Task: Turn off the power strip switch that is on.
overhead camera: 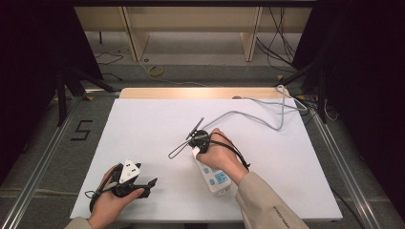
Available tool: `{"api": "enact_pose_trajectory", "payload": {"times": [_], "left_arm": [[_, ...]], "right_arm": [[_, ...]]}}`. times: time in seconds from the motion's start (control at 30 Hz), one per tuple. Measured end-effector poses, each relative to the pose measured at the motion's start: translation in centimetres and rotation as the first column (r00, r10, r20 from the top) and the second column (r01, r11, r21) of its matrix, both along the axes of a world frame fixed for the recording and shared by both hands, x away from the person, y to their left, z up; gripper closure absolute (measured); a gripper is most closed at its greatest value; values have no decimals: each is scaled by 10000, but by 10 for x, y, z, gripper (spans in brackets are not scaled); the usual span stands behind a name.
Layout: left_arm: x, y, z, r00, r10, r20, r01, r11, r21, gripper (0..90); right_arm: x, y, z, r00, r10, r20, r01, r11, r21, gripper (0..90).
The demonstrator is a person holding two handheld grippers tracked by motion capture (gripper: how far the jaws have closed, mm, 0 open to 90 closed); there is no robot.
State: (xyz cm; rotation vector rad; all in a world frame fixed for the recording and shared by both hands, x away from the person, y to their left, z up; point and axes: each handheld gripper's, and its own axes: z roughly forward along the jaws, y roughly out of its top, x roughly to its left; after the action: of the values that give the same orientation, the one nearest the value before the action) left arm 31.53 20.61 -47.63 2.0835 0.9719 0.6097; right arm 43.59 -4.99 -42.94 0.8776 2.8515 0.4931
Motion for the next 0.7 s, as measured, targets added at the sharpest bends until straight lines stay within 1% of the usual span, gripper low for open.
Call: {"api": "enact_pose_trajectory", "payload": {"times": [0.07, 0.17, 0.3, 0.4, 0.57, 0.6, 0.7], "left_arm": [[0, 0, 0, 10000, 6, -5, -6, 10000, -3, 216], [0, 0, 0, 10000, 15, -16, -15, 10000, 8, 216], [0, 0, 0, 10000, 14, 5, -14, 10000, -14, 217], [0, 0, 0, 10000, 8, -11, -8, 10000, -11, 216], [0, 1, 0, 10000, 24, -2, -24, 10000, -7, 216], [0, 1, 0, 10000, 49, -13, -49, 10000, -29, 217], [0, 2, 0, 10000, 61, -9, -61, 10000, -53, 216]], "right_arm": [[-1, 0, 2, 9999, -135, 29, 134, 9998, 120, 900], [-1, -2, 5, 9997, -102, 205, 96, 9996, 278, 900], [-2, -6, 7, 9995, -149, 275, 138, 9991, 399, 900], [-3, -8, 8, 9994, -276, 203, 266, 9984, 496, 900], [-5, -12, 9, 9993, -194, 333, 172, 9977, 657, 900], [-6, -14, 10, 9988, -254, 422, 222, 9970, 747, 863], [-10, -25, 11, 9971, -307, 704, 213, 9913, 1302, 838]]}}
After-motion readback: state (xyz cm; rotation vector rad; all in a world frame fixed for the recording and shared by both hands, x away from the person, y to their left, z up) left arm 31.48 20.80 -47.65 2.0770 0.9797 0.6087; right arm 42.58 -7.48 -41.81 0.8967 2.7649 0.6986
